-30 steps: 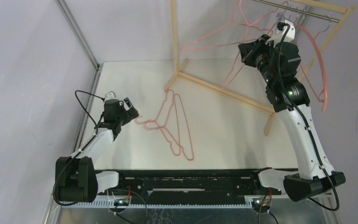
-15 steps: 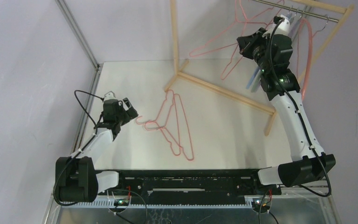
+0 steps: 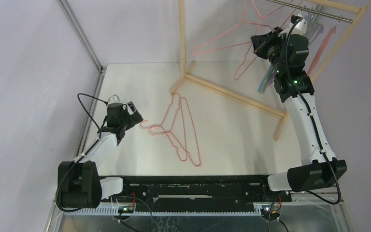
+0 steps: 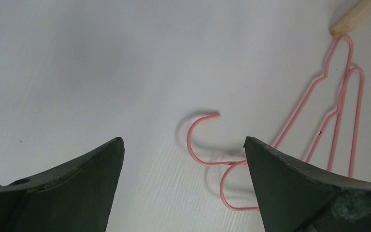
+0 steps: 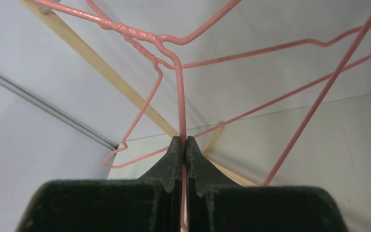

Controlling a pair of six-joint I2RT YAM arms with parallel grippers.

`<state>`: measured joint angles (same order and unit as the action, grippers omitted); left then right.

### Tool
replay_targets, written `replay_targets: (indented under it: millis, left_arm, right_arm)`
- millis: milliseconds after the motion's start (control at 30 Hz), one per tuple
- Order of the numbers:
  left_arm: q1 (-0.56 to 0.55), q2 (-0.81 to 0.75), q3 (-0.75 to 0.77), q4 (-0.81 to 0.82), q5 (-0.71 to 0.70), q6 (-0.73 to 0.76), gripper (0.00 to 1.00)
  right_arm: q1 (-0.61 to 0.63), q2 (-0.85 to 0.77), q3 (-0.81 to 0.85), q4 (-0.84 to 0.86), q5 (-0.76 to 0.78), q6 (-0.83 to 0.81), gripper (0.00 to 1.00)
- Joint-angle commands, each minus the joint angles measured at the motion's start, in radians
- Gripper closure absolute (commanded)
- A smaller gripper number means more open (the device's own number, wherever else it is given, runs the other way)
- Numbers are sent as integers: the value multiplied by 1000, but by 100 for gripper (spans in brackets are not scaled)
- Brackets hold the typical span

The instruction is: Organize the hangers

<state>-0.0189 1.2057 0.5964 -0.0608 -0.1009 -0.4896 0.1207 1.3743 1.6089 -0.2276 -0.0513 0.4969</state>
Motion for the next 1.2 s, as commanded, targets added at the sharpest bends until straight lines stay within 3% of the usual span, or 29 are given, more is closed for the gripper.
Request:
replay_targets:
  millis: [0, 400, 800, 1167]
  left_arm:
    - [8, -2, 43, 29, -2, 13, 1]
    - [17, 5, 35, 31, -13, 14, 1]
    - [22, 21, 43, 45, -17, 4, 1]
    - [60, 28, 25, 60, -5, 11, 1]
  right_arm:
    - [-48, 26, 28, 76, 12, 47, 100]
    - [-56, 78, 19, 81, 1, 62, 100]
    - [50, 250, 225, 0, -26, 21, 100]
    - [116, 345, 263, -15, -19, 22, 100]
